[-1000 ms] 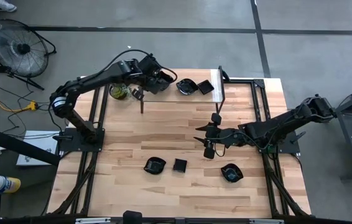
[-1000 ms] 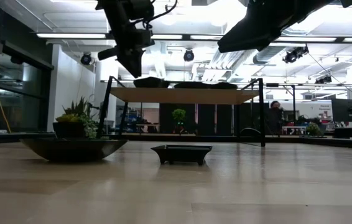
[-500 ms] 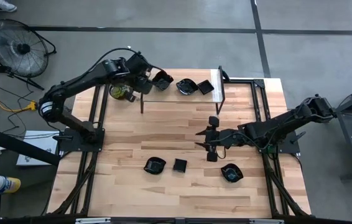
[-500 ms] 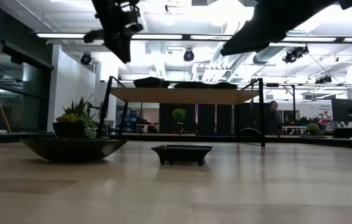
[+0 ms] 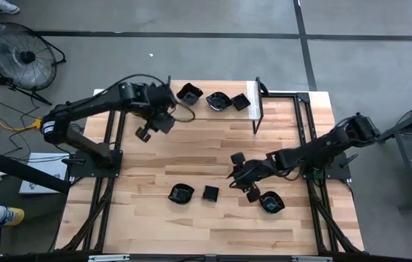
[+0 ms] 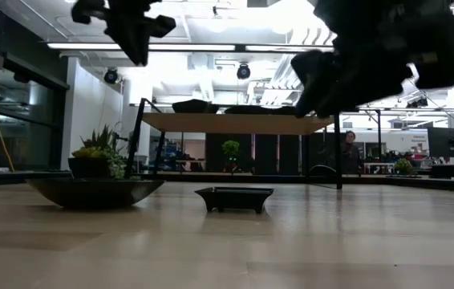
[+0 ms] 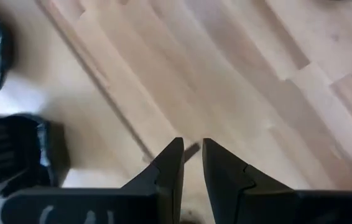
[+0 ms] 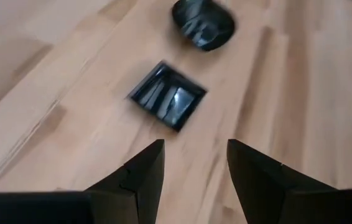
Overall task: Pick & Place Mini shaped plates
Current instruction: Stack the black square plate on top of the black square plate on the shelf
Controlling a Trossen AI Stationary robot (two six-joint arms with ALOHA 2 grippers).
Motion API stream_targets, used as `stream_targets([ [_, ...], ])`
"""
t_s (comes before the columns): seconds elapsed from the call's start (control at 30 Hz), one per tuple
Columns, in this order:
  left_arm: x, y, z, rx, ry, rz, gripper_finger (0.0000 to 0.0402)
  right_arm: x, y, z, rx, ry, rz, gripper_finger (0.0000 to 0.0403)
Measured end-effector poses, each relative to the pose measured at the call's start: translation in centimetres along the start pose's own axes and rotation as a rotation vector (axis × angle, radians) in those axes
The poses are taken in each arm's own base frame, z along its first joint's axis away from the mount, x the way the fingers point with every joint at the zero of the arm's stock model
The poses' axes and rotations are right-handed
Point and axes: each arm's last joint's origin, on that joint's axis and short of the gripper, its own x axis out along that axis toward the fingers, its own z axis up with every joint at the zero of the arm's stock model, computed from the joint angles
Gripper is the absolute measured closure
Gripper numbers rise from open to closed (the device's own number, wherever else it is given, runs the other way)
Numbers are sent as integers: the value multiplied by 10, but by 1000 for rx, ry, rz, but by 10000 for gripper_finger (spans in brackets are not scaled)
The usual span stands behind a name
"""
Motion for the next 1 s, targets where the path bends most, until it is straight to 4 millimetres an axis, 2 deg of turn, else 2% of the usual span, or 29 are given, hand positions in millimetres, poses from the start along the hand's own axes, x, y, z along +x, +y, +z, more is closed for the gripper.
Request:
stream_targets([
  [0.23, -1, -28, 13, 46, -48, -16, 346, 11, 9, -4, -157, 14, 62, 234],
  [0.4, -1, -55, 5, 19, -95, 11, 346, 11, 18, 1, -314, -13, 16, 234],
  [0.57, 2, -86, -9, -34, -232, 109, 346, 16, 25, 3, -491, -3, -67, 234],
  [0.77, 10, -120, -22, -65, -397, 184, 346, 44, 29, -1, -606, 22, -49, 234],
  [1.0, 11, -141, -29, -79, -468, 228, 346, 80, 34, 5, -706, 71, -31, 234],
])
